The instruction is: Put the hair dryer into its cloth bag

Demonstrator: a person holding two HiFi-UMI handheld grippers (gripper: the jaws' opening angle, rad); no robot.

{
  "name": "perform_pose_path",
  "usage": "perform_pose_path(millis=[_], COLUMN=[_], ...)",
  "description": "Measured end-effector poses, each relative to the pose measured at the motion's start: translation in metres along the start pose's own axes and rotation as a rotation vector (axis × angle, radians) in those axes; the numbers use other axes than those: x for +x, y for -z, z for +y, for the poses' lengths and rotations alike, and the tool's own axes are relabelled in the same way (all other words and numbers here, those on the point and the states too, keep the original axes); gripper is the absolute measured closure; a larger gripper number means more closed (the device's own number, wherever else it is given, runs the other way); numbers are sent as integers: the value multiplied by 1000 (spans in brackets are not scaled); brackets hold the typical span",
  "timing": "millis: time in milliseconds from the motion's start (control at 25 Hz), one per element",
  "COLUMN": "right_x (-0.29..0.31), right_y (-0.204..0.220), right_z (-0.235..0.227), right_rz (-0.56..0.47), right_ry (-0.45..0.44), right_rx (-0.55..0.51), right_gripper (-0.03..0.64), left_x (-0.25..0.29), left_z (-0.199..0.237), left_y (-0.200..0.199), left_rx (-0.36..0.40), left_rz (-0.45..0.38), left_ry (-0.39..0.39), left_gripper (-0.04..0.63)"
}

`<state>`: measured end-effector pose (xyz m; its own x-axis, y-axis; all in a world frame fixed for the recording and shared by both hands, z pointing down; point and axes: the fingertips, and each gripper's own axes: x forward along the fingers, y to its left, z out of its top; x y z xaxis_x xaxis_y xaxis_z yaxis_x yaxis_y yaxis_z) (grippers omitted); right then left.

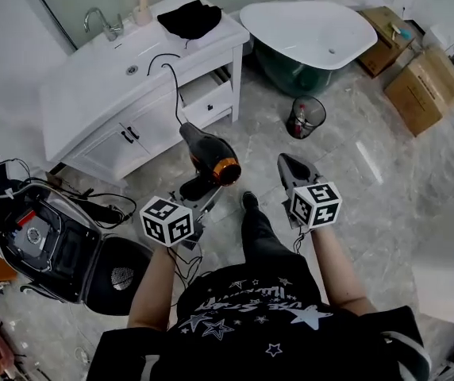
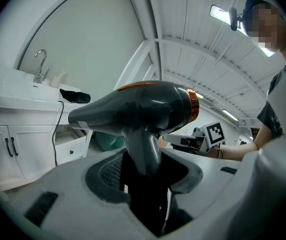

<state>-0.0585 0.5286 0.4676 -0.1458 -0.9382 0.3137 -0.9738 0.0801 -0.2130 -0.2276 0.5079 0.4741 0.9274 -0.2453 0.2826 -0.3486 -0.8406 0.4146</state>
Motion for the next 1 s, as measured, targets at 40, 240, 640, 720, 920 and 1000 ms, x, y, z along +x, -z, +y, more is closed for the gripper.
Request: perform_pose_path(millis=[40, 240, 640, 720, 920, 1000], right_x=[8, 69, 219, 245, 291, 300], right_y=[-10, -65, -116, -120, -127, -127], right_z=[-8, -58, -131, -142, -160, -163], right_rz=[6, 29, 47, 58, 75, 76], right_ry=[-26, -84, -138, -146, -152, -156], right_rx=[4, 10, -23, -28, -12, -5], right_gripper=[611, 611, 611, 611, 611, 611], left_x=[9, 61, 154, 171, 199, 206], left_z=[0, 22, 131, 150, 189, 198], left_y=[-10, -65, -129, -140, -162, -167], left_rx=[0, -20, -30, -29, -52, -55], left_rz=[4, 1, -15, -16, -28, -27], left_ry=[-16, -67, -77, -66, -56, -47], left_gripper=[409, 408, 408, 408, 408, 408])
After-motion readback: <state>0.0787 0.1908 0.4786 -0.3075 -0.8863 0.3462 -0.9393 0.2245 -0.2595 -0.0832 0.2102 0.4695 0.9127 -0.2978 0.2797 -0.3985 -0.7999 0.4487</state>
